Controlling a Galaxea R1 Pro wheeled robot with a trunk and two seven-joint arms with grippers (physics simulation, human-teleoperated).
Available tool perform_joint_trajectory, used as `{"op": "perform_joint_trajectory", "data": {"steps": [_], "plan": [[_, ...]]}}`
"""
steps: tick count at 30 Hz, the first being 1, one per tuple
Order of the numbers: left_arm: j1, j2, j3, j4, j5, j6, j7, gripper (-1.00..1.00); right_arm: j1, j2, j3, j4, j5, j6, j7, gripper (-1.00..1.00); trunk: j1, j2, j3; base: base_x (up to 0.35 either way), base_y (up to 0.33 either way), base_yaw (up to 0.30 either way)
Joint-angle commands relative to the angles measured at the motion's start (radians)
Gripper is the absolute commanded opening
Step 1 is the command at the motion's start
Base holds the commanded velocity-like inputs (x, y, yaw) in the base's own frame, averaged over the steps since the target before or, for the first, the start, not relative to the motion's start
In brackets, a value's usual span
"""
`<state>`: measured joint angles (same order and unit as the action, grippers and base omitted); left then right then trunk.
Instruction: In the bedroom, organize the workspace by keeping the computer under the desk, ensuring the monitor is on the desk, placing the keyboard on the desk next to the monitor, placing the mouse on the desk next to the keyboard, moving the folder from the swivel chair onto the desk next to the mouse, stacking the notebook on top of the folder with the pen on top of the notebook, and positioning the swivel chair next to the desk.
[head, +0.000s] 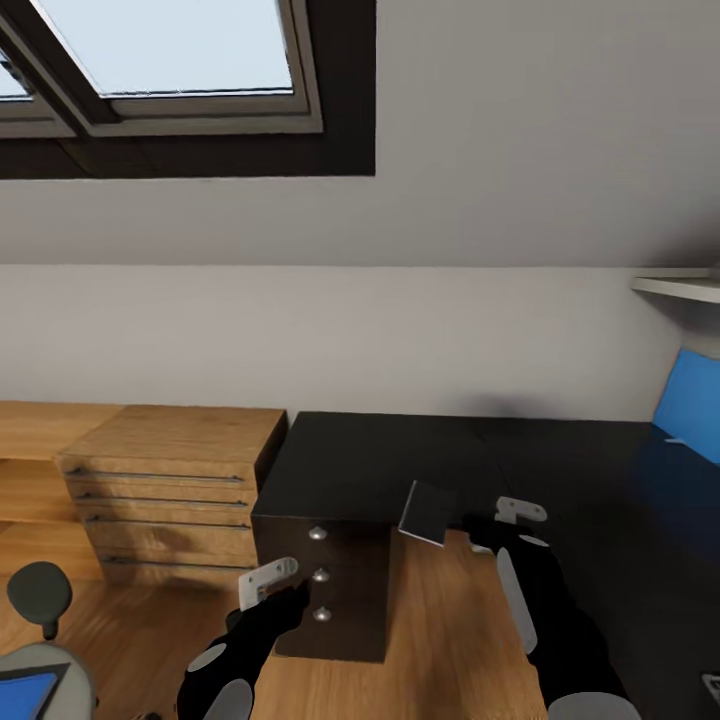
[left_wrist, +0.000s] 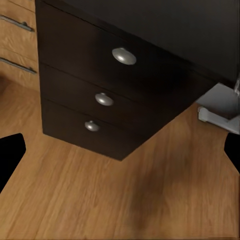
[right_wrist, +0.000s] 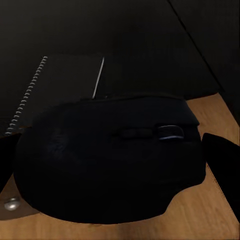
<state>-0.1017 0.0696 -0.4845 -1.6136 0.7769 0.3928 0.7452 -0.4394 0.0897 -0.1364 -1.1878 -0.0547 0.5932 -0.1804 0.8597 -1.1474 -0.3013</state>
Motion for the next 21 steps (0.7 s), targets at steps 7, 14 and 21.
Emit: {"op": "perform_joint_trajectory", "data": {"steps": [7, 14, 21], "plan": [[-0.001, 0.001, -0.002, -0.003, 0.005, 0.001, 0.008, 1.0, -0.001, -0.001, -0.003, 0.0, -0.005, 0.001, -0.006, -1.0, 0.0, -0.001, 0.004, 0.0, 0.0, -0.266], [-0.001, 0.002, -0.001, -0.003, 0.005, 0.001, 0.007, 1.0, -0.001, -0.001, -0.004, 0.001, -0.005, -0.001, -0.005, -1.0, 0.0, -0.001, 0.008, 0.0, 0.0, -0.269], [-0.001, 0.002, 0.0, -0.003, 0.005, 0.001, 0.007, 1.0, -0.001, -0.001, -0.004, 0.004, -0.004, -0.002, -0.005, -1.0, 0.0, -0.001, 0.011, 0.0, 0.0, -0.272]]}}
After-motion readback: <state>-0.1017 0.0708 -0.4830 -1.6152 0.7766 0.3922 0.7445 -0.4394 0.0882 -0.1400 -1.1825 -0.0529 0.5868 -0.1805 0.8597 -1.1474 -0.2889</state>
